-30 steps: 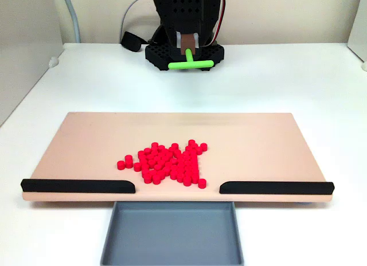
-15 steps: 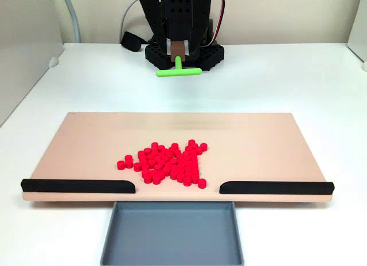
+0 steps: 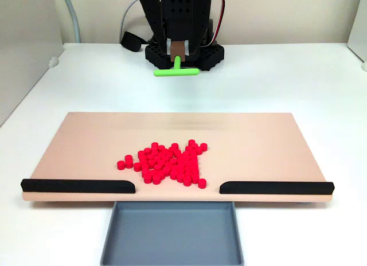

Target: Gather the left side granules

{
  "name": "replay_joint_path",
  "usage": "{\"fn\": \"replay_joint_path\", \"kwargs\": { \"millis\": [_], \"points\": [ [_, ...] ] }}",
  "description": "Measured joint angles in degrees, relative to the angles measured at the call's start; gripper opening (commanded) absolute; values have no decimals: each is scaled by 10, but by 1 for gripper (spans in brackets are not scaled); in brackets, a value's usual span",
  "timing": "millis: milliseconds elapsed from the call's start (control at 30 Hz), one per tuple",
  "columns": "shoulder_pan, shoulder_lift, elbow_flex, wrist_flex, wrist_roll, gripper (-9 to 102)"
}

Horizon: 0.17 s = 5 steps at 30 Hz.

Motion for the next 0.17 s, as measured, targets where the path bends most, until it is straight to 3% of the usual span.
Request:
{"fn": "replay_joint_path", "kwargs": {
  "millis": [167],
  "points": [
    [-3, 0, 0, 0, 0, 0]
  ]
}}
